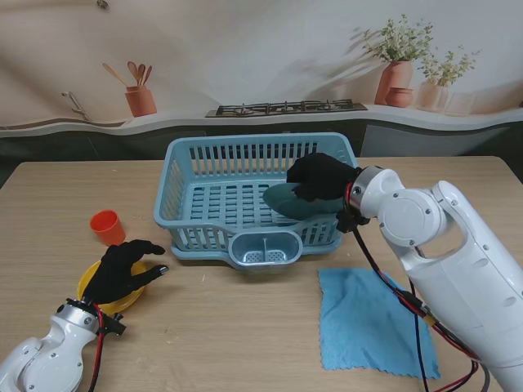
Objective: Clear dishes and wipe the table
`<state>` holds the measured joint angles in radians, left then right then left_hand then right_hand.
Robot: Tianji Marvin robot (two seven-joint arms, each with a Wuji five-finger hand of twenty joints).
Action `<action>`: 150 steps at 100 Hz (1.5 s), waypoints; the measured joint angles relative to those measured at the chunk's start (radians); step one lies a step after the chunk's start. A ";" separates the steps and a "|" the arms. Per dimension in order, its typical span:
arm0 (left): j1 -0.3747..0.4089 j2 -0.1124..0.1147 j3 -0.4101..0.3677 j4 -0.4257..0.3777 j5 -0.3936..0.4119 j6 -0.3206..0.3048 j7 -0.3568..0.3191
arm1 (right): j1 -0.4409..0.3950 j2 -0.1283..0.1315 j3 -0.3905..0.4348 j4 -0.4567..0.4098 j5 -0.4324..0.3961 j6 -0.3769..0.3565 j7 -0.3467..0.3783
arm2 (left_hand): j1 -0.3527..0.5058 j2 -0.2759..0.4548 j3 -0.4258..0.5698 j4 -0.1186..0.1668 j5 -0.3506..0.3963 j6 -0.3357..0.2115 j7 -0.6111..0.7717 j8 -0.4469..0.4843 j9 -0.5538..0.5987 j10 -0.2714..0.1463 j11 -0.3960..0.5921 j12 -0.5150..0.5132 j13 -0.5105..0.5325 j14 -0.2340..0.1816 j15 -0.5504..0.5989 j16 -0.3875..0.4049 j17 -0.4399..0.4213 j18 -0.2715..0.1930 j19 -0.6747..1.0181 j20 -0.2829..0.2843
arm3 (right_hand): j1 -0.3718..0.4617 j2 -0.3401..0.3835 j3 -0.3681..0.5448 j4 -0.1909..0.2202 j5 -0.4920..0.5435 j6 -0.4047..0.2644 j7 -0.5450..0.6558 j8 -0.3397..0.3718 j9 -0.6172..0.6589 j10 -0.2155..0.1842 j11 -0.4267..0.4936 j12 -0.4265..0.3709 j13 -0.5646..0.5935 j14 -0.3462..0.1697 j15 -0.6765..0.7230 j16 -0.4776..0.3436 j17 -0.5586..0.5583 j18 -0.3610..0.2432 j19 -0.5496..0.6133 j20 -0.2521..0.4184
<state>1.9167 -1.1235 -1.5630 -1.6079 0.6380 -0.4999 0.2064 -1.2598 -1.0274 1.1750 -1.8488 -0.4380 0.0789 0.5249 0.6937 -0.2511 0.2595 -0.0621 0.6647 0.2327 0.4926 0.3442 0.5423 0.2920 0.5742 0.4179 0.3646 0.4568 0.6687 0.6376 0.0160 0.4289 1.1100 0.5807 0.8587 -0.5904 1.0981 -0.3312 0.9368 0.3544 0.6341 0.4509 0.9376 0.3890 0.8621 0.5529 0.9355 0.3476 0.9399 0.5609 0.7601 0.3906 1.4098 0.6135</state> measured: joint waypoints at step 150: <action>-0.007 0.000 0.002 0.006 0.000 -0.001 0.003 | 0.134 0.019 -0.122 0.137 -0.036 0.037 0.137 | 0.000 0.000 0.000 0.000 0.000 0.000 0.000 0.000 0.000 0.000 0.000 0.000 0.000 0.000 0.000 0.000 0.000 0.000 0.000 0.000 | -0.038 0.054 -0.024 0.059 -0.077 -0.067 -0.031 -0.194 -0.099 -0.078 -0.190 -0.137 -0.179 -0.048 -0.212 -0.102 -0.325 -0.081 -0.138 -0.022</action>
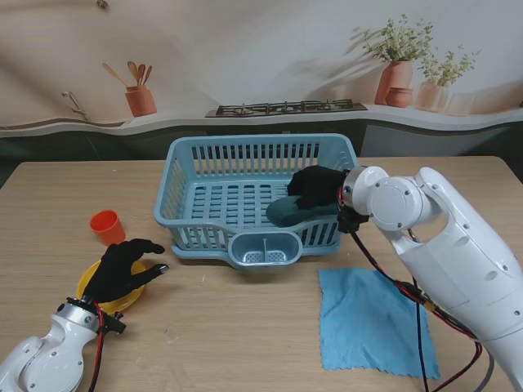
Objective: Clear dishes and wipe the table
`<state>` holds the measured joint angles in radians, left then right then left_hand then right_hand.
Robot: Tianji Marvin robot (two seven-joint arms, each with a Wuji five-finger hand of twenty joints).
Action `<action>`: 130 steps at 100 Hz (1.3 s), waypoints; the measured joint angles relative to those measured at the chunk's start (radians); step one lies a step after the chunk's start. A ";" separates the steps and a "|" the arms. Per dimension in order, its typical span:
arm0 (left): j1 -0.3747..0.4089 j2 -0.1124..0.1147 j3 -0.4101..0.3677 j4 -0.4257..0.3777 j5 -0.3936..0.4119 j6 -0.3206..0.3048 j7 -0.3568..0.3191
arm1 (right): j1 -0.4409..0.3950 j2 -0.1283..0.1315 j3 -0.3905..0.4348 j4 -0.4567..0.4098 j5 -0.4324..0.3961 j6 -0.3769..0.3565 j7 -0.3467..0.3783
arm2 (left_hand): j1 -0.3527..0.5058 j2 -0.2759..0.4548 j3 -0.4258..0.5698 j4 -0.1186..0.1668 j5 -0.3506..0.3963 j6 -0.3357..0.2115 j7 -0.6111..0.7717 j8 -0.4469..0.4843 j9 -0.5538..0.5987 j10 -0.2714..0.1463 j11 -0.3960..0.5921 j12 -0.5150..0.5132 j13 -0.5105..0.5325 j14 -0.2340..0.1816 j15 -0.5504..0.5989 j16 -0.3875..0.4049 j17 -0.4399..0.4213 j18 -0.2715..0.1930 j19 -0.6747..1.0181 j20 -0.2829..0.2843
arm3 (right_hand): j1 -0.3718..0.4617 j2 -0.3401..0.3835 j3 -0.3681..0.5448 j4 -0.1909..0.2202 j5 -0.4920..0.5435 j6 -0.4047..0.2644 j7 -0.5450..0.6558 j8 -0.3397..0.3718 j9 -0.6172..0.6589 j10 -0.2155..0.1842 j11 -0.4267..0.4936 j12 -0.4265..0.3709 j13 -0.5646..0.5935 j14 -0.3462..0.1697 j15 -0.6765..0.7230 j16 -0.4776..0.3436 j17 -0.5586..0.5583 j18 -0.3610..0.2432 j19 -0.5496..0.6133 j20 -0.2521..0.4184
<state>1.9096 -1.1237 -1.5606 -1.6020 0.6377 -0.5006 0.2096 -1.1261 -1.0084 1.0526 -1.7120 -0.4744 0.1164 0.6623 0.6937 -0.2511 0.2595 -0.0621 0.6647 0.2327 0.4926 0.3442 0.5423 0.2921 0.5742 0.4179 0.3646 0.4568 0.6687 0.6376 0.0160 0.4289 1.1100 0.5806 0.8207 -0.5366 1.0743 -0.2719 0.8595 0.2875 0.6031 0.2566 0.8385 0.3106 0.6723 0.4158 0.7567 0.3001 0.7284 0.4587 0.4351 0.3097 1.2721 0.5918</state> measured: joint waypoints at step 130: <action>0.000 0.000 -0.002 0.004 0.001 -0.010 0.003 | -0.305 -0.018 0.340 -0.132 0.017 -0.298 -0.245 | 0.000 0.000 0.000 0.000 0.000 0.000 0.000 0.000 0.000 0.000 0.000 0.000 0.000 0.000 0.000 0.000 0.000 0.000 0.000 -0.002 | -0.122 0.042 -0.198 0.105 -0.114 -0.135 0.074 -0.014 -0.119 -0.092 -0.002 -0.022 -0.125 -0.063 -0.045 0.001 -0.150 -0.063 -0.116 0.028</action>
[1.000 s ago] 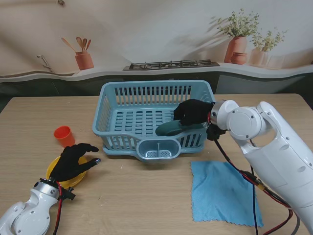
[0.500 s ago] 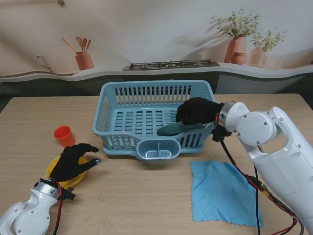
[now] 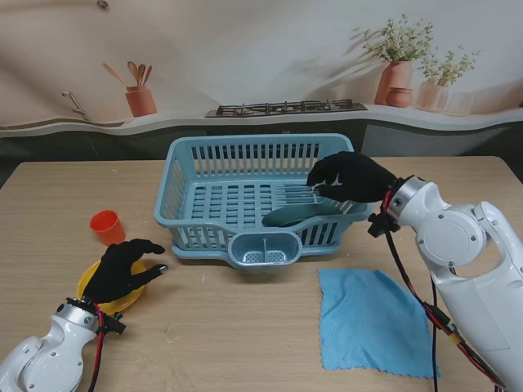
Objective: Clear dishes and wipe the table
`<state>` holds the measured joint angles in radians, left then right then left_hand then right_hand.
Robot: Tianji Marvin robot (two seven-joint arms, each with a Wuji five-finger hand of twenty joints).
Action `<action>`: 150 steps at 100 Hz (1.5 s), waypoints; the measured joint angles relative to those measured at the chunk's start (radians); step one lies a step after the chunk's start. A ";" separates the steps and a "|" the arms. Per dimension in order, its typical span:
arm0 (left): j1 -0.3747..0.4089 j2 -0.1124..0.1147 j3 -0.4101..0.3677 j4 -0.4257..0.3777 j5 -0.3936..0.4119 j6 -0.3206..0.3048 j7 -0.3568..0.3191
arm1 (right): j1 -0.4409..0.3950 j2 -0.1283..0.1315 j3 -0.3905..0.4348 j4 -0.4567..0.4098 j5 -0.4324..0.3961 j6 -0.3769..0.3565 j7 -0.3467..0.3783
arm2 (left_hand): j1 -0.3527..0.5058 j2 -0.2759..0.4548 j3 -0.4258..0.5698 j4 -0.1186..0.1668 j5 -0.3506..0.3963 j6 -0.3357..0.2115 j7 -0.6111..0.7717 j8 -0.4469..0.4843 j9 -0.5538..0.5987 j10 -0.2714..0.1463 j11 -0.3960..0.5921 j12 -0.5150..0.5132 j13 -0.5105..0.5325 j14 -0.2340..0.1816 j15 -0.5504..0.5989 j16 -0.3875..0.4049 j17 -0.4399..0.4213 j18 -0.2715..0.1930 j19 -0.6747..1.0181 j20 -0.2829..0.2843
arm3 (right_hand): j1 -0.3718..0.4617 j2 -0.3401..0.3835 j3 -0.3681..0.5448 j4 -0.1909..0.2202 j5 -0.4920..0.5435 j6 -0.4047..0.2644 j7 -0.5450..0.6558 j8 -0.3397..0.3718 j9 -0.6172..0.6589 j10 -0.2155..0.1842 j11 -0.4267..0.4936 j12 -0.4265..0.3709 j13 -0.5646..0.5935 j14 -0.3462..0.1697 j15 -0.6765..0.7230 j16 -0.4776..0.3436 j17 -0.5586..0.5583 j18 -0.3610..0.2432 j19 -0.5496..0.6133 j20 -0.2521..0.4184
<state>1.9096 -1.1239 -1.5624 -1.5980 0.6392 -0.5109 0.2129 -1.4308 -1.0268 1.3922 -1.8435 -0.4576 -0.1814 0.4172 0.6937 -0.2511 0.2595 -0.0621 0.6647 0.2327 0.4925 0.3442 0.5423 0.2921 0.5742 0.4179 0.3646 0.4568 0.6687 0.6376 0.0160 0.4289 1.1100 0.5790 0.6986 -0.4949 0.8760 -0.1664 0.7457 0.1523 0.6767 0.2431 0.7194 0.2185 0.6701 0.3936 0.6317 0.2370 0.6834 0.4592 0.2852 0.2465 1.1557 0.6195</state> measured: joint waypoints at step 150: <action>0.011 -0.003 -0.011 0.002 0.022 -0.021 0.035 | -0.190 -0.065 0.215 0.173 -0.252 -0.209 -0.509 | 0.000 0.000 -0.011 0.000 0.000 0.000 0.000 0.000 0.000 0.000 0.000 0.000 0.000 0.000 0.000 0.000 0.000 0.000 0.000 0.000 | 0.126 0.152 -0.107 -0.003 -0.096 -0.045 0.333 -0.121 0.011 -0.017 0.155 0.021 0.029 -0.034 0.154 0.034 0.041 -0.039 0.097 0.024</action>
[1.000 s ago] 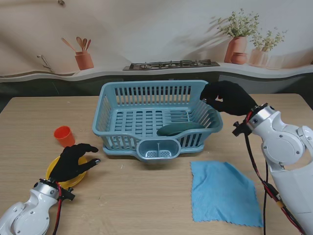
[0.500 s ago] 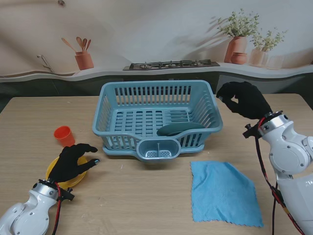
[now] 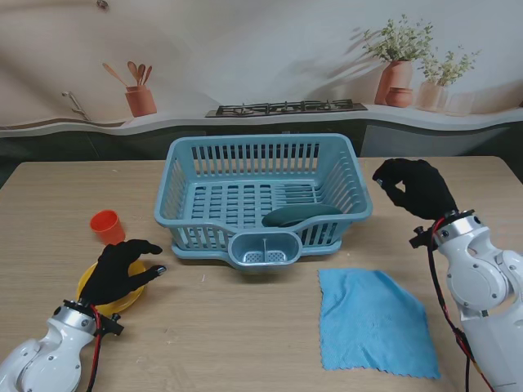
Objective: Clear dishes and wipe the table
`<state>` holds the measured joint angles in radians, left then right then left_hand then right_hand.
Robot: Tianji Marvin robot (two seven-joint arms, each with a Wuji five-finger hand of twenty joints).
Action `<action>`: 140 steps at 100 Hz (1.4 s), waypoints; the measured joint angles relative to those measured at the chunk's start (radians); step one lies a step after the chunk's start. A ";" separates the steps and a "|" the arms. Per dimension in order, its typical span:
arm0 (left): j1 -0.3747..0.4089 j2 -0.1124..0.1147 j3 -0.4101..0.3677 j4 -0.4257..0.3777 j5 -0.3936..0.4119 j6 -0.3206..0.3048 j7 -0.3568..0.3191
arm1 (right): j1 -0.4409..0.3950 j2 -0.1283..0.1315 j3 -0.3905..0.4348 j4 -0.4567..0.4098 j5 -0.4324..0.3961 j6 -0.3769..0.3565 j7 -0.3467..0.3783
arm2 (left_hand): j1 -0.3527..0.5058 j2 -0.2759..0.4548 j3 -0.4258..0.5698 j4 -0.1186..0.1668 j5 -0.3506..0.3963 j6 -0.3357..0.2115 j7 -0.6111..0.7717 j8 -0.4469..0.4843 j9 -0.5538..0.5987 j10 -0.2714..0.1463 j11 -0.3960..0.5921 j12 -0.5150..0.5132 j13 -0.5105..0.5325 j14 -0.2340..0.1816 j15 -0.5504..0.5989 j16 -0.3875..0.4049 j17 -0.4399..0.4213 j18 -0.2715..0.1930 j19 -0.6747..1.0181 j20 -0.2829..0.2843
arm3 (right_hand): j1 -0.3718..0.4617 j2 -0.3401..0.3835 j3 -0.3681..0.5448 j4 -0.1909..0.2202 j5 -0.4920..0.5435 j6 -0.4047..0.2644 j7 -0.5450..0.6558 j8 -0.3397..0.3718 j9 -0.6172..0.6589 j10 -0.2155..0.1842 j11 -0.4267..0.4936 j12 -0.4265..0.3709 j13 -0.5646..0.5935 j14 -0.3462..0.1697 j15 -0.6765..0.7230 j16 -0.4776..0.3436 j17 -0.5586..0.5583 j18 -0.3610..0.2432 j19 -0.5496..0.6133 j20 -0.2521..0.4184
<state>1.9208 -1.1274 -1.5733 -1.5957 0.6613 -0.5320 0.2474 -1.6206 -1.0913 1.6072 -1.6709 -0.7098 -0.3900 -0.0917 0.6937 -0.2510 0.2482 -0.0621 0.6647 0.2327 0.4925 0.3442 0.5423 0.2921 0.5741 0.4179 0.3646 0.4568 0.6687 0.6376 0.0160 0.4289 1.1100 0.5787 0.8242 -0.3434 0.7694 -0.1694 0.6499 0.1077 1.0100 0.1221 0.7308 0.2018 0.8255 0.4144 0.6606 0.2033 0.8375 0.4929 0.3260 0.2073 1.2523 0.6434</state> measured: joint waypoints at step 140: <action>0.029 -0.012 -0.033 -0.026 0.046 -0.034 0.065 | -0.072 -0.016 -0.074 0.113 0.027 0.133 -0.054 | 0.000 0.000 0.000 0.000 0.000 0.000 -0.012 0.000 -0.001 0.000 -0.017 0.000 -0.003 0.000 -0.025 -0.013 -0.020 -0.001 -0.024 -0.006 | -0.197 -0.089 0.154 0.035 -0.072 0.033 -0.275 0.133 -0.168 -0.015 -0.074 -0.026 -0.164 -0.028 -0.162 -0.063 -0.152 -0.052 -0.141 -0.086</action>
<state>1.9494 -1.1392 -1.6064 -1.6215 0.7075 -0.5662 0.3122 -1.6931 -1.1069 1.5331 -1.5578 -0.6825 -0.2570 -0.1457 0.6937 -0.2510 0.2482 -0.0621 0.6647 0.2327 0.4806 0.3441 0.5414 0.2921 0.5574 0.4179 0.3620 0.4568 0.6439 0.6250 -0.0041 0.4277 1.0858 0.5732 0.6275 -0.4325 0.9233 -0.1348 0.5774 0.1406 0.7350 0.2550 0.5633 0.1867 0.7512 0.3880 0.4962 0.1756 0.6750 0.4297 0.1735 0.1549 1.1111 0.5578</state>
